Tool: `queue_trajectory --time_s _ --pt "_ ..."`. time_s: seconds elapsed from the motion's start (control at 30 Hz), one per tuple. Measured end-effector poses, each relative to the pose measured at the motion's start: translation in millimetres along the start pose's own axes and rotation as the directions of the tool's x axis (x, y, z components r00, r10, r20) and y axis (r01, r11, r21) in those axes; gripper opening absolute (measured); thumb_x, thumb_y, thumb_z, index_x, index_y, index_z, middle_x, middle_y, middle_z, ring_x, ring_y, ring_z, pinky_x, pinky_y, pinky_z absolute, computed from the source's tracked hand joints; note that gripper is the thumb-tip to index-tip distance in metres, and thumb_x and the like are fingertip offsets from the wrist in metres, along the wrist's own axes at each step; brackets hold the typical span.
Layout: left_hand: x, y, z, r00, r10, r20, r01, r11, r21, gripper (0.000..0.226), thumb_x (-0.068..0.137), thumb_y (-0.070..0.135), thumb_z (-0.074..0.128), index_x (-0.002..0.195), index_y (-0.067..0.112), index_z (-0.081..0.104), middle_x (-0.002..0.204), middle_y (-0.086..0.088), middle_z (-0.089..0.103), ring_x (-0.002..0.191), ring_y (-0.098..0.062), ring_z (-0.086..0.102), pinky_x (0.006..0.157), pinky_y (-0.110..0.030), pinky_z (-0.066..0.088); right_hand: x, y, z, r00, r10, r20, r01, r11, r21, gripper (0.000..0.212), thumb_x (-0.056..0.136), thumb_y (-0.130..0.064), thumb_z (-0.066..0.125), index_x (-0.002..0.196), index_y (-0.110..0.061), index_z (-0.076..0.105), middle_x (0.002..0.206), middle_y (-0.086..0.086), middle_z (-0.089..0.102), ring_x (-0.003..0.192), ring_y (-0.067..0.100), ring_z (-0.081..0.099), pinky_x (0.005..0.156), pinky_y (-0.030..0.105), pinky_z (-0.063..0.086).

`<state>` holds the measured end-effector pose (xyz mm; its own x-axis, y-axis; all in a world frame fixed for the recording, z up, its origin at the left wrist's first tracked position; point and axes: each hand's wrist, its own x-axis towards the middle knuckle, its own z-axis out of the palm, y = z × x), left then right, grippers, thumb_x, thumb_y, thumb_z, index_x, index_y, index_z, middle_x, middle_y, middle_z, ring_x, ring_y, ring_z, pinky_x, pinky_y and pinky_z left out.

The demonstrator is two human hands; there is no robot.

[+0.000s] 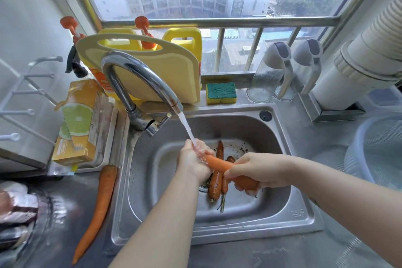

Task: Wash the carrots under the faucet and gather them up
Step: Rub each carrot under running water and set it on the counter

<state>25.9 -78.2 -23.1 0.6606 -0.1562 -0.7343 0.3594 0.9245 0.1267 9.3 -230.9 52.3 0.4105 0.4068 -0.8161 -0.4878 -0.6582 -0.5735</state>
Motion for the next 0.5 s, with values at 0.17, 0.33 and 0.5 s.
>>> queue_trajectory --time_s 0.17,0.33,0.5 --pt "-15 -12 2 0.992 0.126 0.024 -0.128 0.983 0.129 0.017 0.1 0.005 0.037 0.105 0.012 0.052 0.085 -0.002 0.056 0.064 -0.008 0.049 0.066 -0.021 0.046 2 2 -3 0.994 0.056 0.096 -0.079 0.966 0.247 0.026 0.094 -0.029 0.05 0.1 -0.005 0.058 0.07 0.006 0.054 0.05 0.011 0.047 0.051 0.018 0.042" --pt "-13 -21 -3 0.937 0.348 0.005 -0.304 0.811 0.5 0.013 0.101 0.006 0.034 0.099 0.012 0.046 0.07 0.0 0.043 0.047 -0.005 0.039 0.047 -0.017 0.039 2 -1 13 1.0 0.015 0.021 -0.016 1.0 0.016 0.027 0.094 -0.027 0.052 0.098 -0.003 0.061 0.068 0.0 0.059 0.056 0.012 0.05 0.054 0.018 0.044" --pt "-9 -2 1 0.954 0.277 -0.114 -0.218 0.903 0.37 0.04 0.102 0.031 0.032 0.066 0.016 0.037 0.038 0.008 0.031 0.027 -0.004 0.026 0.033 -0.013 0.03 6 -7 22 0.988 -0.115 -0.1 0.055 0.882 -0.468 0.027 0.09 -0.033 0.054 0.099 -0.008 0.06 0.079 0.004 0.063 0.061 0.014 0.058 0.061 0.024 0.048"
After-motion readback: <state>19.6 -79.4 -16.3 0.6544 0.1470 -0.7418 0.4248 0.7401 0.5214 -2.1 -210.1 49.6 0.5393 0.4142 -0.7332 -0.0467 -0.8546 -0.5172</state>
